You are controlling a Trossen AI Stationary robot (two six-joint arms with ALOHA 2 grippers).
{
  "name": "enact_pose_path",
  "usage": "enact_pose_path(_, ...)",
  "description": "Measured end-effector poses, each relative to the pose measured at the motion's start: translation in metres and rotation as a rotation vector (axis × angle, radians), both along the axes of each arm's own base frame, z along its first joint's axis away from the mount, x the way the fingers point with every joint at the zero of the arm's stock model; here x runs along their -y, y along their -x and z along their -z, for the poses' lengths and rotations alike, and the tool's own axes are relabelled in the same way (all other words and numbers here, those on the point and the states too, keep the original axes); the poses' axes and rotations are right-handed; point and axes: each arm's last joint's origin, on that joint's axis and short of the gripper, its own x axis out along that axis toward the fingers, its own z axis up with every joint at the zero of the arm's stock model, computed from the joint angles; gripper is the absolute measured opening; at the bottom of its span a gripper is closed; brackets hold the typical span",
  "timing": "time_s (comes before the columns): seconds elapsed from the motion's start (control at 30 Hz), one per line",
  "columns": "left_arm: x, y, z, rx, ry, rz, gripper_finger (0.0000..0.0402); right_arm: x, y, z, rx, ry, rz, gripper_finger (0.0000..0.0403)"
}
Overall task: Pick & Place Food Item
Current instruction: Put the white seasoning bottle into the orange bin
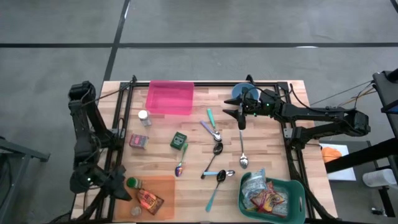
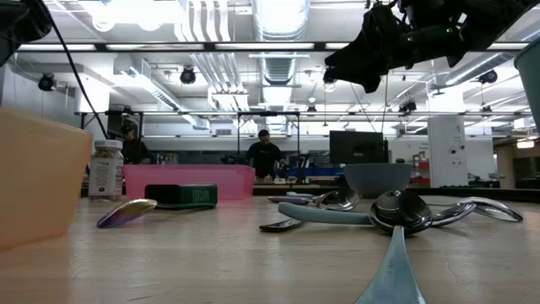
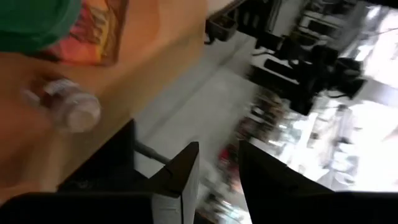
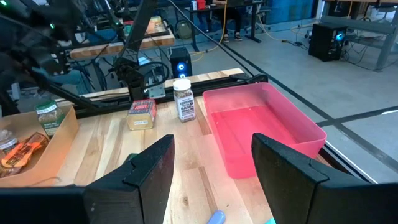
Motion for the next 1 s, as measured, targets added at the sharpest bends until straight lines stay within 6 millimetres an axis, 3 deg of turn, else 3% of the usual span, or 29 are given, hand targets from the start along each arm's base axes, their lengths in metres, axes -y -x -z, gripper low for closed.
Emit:
enact_pose_path(0.2,-0.015,-0.002,-0.034,-0.052,-0.305,-0.022,0.0112,0.0,0.0,0.0,0.0,0.0,0.0,0.0211)
enact_pose_path(0.47,-0.04,-0.003,-0.061,-0.048,-0.658,0.039,0.0112,0.0,0.0,0.0,0.0,0.0,0.0,0.0211)
enact_pose_path(0.77,-0.051,-0.023,-0.064,0.096,-1.065,0.271,0.0112,0.0,0.0,0.0,0.0,0.0,0.0,0.0211)
enact_pose_path(1.0,-0.081,-0.061,-0.063,0.033,-1.343,0.314,0.0112,0.0,0.0,0.0,0.0,0.0,0.001,0.0211)
